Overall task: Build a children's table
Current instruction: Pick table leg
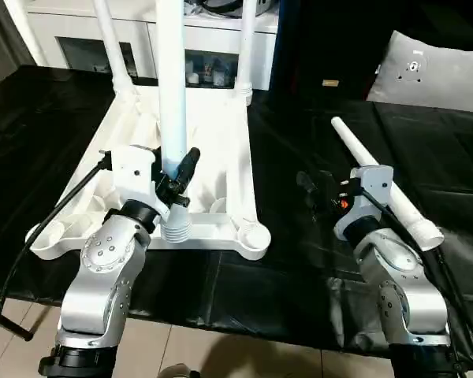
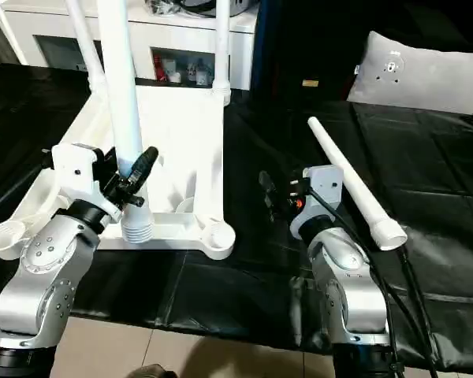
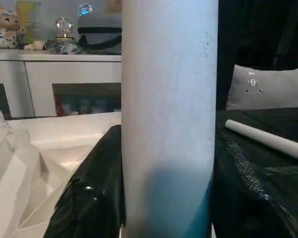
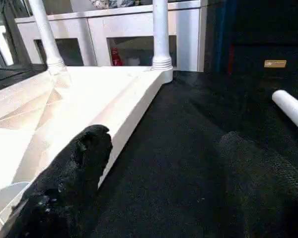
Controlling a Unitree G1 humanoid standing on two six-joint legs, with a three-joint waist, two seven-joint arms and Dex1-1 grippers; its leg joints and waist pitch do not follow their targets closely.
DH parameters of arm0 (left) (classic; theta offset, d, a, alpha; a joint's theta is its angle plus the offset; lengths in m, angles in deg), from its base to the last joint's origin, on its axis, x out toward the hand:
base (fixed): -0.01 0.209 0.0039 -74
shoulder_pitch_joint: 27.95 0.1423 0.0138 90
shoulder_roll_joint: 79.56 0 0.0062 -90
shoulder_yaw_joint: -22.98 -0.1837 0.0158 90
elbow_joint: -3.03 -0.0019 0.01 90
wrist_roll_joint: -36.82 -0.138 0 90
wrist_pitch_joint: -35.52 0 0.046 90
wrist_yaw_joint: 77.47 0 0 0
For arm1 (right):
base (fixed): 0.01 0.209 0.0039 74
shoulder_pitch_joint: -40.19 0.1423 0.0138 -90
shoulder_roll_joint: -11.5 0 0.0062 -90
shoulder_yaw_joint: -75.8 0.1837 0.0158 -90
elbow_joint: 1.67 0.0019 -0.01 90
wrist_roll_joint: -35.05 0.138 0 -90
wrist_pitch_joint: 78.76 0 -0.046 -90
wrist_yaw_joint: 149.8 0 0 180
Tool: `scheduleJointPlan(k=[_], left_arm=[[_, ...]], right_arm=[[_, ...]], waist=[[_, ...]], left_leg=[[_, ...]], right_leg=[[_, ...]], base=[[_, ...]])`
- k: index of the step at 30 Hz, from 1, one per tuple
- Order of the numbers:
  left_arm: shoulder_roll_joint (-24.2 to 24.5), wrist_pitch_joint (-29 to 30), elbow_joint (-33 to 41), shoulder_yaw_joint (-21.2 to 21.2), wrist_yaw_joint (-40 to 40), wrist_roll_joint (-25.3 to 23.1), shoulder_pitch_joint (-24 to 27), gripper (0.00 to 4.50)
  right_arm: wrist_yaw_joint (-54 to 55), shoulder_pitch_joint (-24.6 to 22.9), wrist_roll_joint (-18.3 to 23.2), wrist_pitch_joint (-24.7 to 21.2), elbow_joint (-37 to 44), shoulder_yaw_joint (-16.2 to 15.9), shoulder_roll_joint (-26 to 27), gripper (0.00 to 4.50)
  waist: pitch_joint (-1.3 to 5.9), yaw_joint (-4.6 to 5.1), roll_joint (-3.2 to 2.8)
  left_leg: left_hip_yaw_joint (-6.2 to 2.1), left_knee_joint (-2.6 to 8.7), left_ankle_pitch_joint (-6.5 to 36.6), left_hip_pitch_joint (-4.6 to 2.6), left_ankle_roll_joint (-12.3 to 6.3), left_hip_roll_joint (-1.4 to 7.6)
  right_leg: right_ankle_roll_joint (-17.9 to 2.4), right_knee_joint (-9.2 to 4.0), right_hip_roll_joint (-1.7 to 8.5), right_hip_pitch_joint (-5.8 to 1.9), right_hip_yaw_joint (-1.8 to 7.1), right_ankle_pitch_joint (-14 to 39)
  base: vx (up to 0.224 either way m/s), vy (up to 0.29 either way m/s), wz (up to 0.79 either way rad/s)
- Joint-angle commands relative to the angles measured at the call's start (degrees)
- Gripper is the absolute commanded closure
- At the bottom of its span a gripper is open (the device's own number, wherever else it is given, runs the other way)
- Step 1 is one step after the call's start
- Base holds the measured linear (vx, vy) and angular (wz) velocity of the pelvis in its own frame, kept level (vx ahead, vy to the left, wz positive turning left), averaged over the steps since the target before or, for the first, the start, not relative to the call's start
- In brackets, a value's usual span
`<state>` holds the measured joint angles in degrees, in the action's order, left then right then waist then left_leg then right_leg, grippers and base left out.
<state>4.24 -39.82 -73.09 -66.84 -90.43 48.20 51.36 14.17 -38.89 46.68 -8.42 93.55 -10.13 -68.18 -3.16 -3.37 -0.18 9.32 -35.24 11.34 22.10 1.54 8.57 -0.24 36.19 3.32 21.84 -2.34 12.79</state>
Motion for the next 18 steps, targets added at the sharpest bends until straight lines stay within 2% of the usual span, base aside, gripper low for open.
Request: scheduleJointPlan(k=[1, 18], left_arm=[[0.03, -0.17, 0.91, 0.13, 0.02, -0.53, 0.19, 2.62], [0.03, -0.17, 0.91, 0.13, 0.02, -0.53, 0.19, 2.62]], right_arm=[[0.32, -0.08, 0.1, 0.29, -0.18, 0.34, -0.07, 0.6], [0.32, -0.08, 0.1, 0.29, -0.18, 0.34, -0.07, 0.6]], waist=[[3.43, -0.05, 0.28], [3.36, -0.02, 0.26]], left_leg=[[-1.41, 4.52, 6.98, -0.94, -0.74, 4.15], [-1.39, 4.58, 7.57, -0.91, -0.55, 4.14]], right_leg=[[-10.29, -4.15, 4.73, -2.27, 2.88, 3.01], [-10.29, -4.25, 4.76, -2.24, 2.9, 3.51]], base=[[0.0, 0.0, 0.0], [0.0, 0.0, 0.0]])
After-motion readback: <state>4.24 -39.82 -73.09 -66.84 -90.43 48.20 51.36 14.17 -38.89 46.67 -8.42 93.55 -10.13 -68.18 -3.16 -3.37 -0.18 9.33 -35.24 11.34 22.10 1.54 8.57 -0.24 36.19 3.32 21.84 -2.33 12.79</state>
